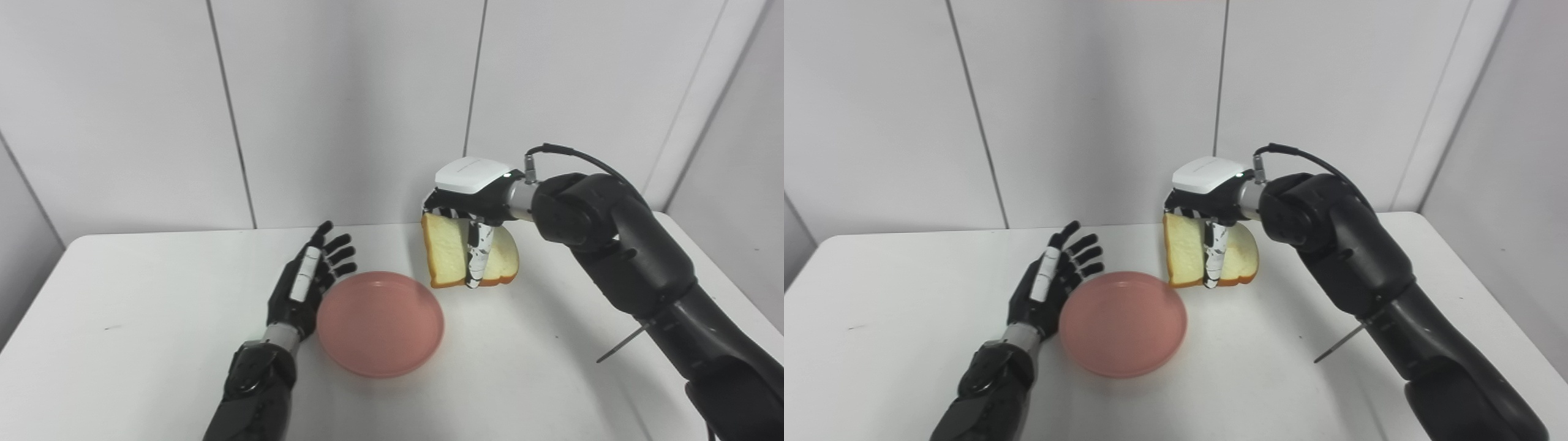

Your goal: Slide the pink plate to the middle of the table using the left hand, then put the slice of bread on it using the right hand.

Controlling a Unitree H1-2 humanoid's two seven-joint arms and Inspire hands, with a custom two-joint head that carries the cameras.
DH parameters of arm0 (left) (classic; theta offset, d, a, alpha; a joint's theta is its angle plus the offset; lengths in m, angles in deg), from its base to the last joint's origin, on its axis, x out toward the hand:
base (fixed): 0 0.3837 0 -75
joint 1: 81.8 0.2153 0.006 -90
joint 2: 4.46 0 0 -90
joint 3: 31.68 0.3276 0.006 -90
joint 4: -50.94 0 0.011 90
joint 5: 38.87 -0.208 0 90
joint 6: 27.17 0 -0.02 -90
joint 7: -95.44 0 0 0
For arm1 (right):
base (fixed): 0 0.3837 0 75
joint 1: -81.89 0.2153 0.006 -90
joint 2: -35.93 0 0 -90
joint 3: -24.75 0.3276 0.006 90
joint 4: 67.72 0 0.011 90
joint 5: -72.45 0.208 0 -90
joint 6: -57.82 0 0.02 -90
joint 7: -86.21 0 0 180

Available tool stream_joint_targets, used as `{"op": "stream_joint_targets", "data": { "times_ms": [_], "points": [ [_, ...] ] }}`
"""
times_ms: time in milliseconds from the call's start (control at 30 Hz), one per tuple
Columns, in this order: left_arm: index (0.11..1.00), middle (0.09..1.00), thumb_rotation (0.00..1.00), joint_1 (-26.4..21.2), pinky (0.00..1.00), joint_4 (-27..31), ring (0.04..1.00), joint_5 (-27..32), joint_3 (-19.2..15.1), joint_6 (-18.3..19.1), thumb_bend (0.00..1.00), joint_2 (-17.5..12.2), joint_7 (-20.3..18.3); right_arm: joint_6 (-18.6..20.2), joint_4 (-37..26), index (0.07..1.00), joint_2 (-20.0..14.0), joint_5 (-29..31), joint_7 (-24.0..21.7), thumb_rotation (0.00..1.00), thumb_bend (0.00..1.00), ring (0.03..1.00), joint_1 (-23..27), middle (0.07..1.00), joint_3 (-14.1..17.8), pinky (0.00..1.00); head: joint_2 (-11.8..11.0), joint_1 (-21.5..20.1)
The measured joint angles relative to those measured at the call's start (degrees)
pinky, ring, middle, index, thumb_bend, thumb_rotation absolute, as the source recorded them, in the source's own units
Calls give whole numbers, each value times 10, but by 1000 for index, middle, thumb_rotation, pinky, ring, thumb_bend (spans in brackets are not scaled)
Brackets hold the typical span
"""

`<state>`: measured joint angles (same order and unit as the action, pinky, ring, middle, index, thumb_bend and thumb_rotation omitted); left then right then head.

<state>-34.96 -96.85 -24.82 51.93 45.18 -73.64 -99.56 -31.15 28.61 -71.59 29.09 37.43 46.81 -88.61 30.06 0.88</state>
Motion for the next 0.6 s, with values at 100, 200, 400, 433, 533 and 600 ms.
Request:
{"op": "stream_joint_targets", "data": {
  "times_ms": [100,200,400,433,533,600],
  "points": [
    [868,798,710,-2,684,-4,789,-5,0,-7,949,4,7,-3,18,641,17,5,1,0,569,390,13,482,-4,314,1,14],
    [869,797,720,-5,684,-12,785,-7,1,-14,943,7,11,-4,35,629,40,23,7,0,570,383,18,480,-4,306,3,25],
    [877,807,736,-6,700,-13,792,-17,3,-18,926,7,16,-13,62,628,70,32,33,0,570,396,18,481,-12,326,4,34],
    [880,810,739,-6,704,-13,794,-17,3,-18,923,7,16,-14,67,632,72,31,36,0,570,402,17,481,-15,333,4,34],
    [877,807,730,-6,712,-13,795,-17,3,-19,936,7,16,-14,72,629,75,27,40,0,570,411,16,483,-23,341,4,37],
    [871,800,724,-6,710,-12,793,-17,3,-19,935,6,15,-14,74,633,80,25,46,0,570,413,15,482,-28,343,4,37]
  ]
}}
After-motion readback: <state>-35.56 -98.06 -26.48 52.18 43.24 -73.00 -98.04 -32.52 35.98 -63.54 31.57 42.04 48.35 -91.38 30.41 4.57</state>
